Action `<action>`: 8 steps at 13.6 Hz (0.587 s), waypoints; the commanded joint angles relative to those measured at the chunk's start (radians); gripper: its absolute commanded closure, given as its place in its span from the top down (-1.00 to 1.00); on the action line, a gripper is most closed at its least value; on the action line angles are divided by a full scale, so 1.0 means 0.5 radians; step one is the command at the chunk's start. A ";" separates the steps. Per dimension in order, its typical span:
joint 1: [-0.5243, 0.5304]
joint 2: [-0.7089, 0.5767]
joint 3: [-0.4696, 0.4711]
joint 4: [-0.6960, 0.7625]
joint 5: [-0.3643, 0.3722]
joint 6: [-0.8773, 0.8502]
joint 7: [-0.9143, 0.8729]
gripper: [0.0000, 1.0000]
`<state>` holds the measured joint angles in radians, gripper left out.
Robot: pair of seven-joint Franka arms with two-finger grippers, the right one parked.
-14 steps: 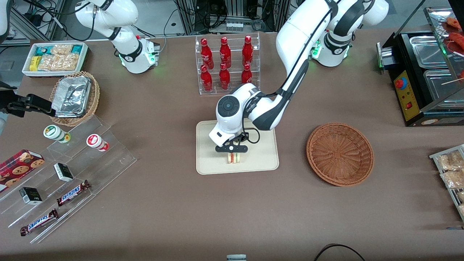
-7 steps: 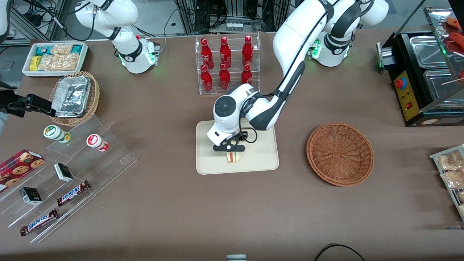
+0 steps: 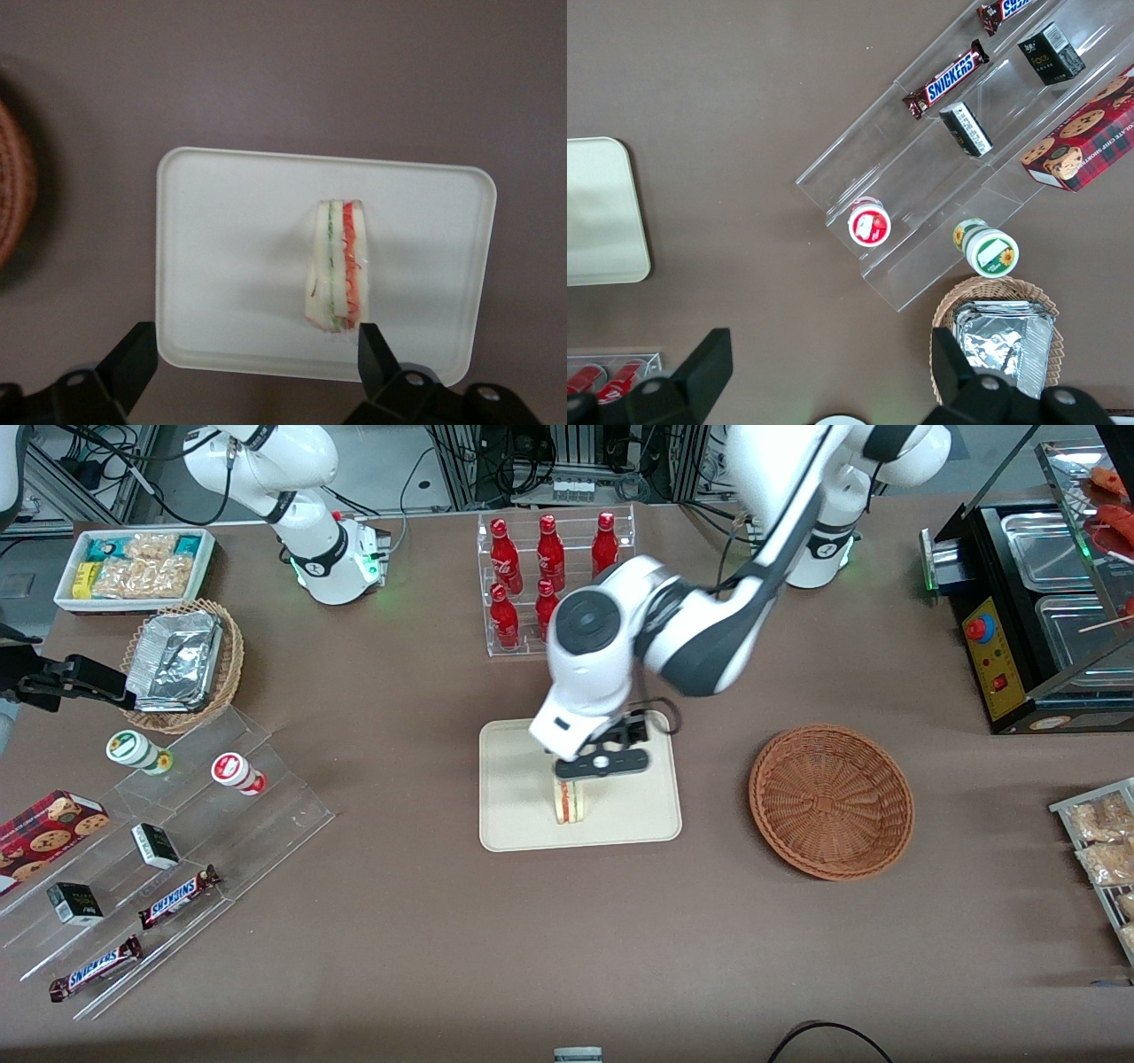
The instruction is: Place sandwich from basket to tray
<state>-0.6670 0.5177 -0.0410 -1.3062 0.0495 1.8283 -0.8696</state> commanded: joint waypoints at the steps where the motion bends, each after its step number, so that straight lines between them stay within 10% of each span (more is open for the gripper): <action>1: 0.180 -0.332 -0.013 -0.258 0.005 -0.058 -0.007 1.00; 8: 0.710 -1.166 -0.010 -0.986 -0.004 -0.101 0.817 1.00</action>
<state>-0.3732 0.0721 -0.0350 -1.6606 0.0499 1.7684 -0.5645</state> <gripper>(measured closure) 0.000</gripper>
